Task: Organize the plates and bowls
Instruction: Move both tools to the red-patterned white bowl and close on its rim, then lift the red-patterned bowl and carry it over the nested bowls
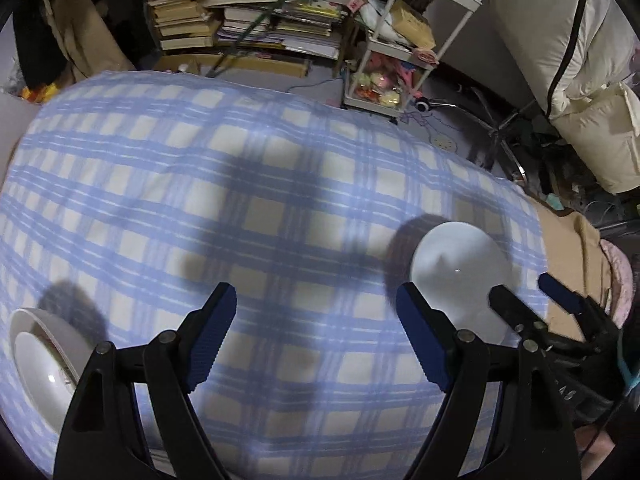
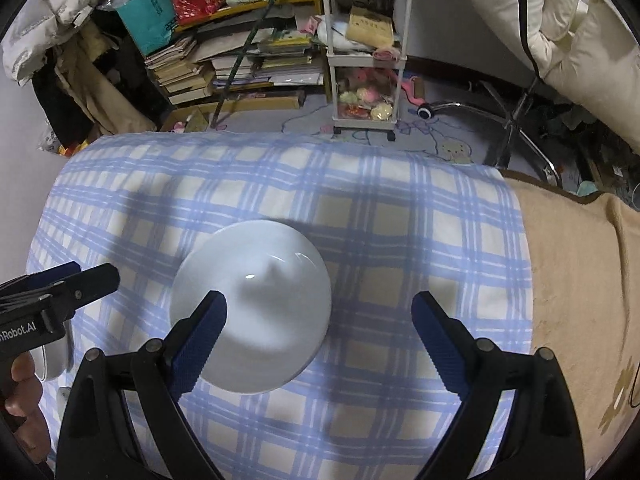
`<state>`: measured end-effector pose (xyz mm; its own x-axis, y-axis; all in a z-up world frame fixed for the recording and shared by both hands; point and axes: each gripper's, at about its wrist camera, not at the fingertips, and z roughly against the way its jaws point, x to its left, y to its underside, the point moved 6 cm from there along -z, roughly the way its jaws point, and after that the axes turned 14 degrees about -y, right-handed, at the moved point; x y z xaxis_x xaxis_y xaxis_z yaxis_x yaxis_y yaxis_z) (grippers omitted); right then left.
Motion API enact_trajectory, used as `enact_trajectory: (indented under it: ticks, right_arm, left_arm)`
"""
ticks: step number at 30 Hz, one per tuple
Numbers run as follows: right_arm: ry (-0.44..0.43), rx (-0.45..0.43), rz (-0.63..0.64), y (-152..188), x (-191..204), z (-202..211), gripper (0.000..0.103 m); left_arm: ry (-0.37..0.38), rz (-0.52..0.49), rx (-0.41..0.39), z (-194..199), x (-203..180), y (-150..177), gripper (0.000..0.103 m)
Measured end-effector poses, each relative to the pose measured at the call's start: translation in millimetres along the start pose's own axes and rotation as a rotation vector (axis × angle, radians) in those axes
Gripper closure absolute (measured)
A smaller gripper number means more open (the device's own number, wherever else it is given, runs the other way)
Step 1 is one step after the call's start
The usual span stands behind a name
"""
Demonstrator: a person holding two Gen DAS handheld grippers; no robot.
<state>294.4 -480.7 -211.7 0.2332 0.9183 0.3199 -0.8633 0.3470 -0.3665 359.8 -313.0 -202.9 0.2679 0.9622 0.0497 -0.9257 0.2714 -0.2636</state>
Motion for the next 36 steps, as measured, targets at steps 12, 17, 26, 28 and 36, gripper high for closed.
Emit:
enact_trajectory:
  ticks: [12,17,26,28,36]
  right_arm:
    - [-0.018,0.068,-0.109,7,-24,-24,0.043]
    - [-0.058,0.095,-0.134,16,-28,-34,0.073]
    - [-0.1,0.097,-0.096,22,-9,-33,0.089]
    - [-0.121,0.1,-0.104,25,-5,-29,0.09]
    - [-0.135,0.092,-0.105,37,15,-13,0.09]
  left_arm:
    - [-0.023,-0.076,0.015,-19,-40,-1,0.022]
    - [-0.039,-0.081,0.042,-28,-52,4,0.048]
    - [-0.025,-0.132,0.042,-25,-71,15,0.095]
    - [-0.04,-0.139,0.038,-21,-68,19,0.095]
    - [-0.06,-0.163,0.005,6,-51,32,0.095]
